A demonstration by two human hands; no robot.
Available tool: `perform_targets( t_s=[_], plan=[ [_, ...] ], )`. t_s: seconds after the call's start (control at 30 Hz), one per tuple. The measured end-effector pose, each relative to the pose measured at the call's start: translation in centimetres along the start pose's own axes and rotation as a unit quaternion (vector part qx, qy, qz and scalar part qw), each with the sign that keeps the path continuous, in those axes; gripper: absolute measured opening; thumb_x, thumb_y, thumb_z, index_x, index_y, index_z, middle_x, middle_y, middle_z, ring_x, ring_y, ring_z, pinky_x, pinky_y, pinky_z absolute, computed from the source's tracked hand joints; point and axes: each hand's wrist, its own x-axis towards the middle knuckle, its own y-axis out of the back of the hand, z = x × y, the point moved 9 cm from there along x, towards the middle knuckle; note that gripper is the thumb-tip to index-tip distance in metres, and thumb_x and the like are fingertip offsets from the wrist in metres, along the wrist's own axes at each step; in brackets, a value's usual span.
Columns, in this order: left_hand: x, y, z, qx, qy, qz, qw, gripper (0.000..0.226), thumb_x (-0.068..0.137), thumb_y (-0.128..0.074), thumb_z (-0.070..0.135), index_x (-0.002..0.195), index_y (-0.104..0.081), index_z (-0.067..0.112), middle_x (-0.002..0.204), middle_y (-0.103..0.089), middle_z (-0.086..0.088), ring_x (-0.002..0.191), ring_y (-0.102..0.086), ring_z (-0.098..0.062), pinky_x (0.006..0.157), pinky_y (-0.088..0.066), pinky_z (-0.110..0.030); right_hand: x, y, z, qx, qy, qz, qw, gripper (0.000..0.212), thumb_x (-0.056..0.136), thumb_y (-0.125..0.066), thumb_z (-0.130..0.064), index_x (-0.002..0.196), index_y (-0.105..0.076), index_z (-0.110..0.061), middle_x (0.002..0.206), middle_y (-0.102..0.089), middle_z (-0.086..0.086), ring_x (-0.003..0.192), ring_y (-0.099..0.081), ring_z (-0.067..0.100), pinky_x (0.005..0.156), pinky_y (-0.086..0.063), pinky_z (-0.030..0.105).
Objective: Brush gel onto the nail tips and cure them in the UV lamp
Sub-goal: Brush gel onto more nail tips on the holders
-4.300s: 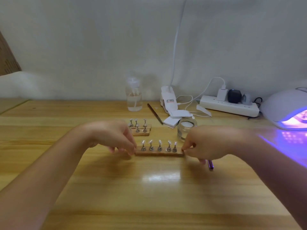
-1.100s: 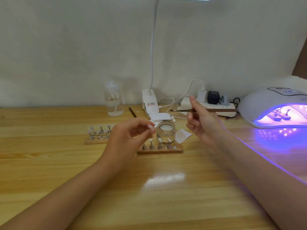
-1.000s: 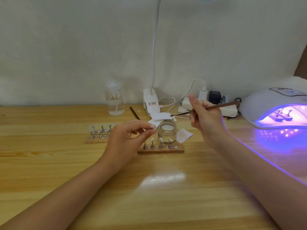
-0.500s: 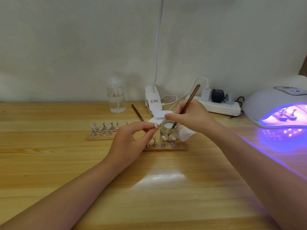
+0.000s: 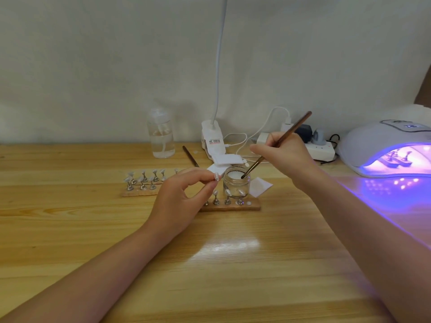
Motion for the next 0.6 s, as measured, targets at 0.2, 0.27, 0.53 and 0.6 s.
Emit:
perform_targets(
  t_s=[0.2, 0.27, 0.53, 0.6],
  plan=[
    [-0.1, 0.0, 0.0, 0.008, 0.004, 0.000, 1.000, 0.017, 0.079, -0.066, 0.002, 0.089, -0.071, 0.015, 0.085, -0.068, 0.012, 0.085, -0.061, 0.000, 0.079, -0.044, -0.011, -0.1, 0.6, 1.1, 0.031, -0.041, 0.008, 0.999, 0.036, 0.077, -0.067, -0.012, 0.051, -0.043, -0.016, 0.051, -0.041, -0.003, 0.055, -0.040, 0.010, 0.054, -0.035, 0.023],
    [-0.1, 0.0, 0.0, 0.010, 0.004, 0.003, 1.000, 0.017, 0.079, -0.066, 0.002, 0.089, -0.071, 0.015, 0.085, -0.067, 0.012, 0.085, -0.061, 0.000, 0.079, -0.045, -0.012, 0.0, 0.9, 1.3, 0.036, -0.049, 0.018, 0.998, 0.037, 0.077, -0.066, -0.011, 0.048, -0.044, -0.017, 0.047, -0.042, -0.007, 0.053, -0.041, 0.009, 0.052, -0.036, 0.020],
    [-0.1, 0.0, -0.1, 0.011, 0.012, 0.005, 1.000, 0.016, 0.079, -0.066, 0.003, 0.088, -0.071, 0.016, 0.085, -0.068, 0.009, 0.085, -0.061, -0.003, 0.080, -0.045, -0.013, 0.1, 2.3, 2.0, 0.062, -0.079, 0.064, 0.993, 0.036, 0.078, -0.064, -0.011, 0.049, -0.043, -0.016, 0.045, -0.046, -0.009, 0.059, -0.046, 0.012, 0.059, -0.037, 0.024],
    [-0.1, 0.1, -0.1, 0.010, 0.012, 0.004, 1.000, 0.019, 0.079, -0.066, 0.002, 0.087, -0.070, 0.019, 0.086, -0.068, 0.011, 0.086, -0.061, -0.002, 0.080, -0.044, -0.012, 0.1, 2.1, 2.1, 0.074, -0.084, 0.066, 0.992, 0.035, 0.078, -0.063, -0.011, 0.050, -0.043, -0.016, 0.051, -0.045, -0.004, 0.056, -0.046, 0.009, 0.059, -0.037, 0.022]
  ],
)
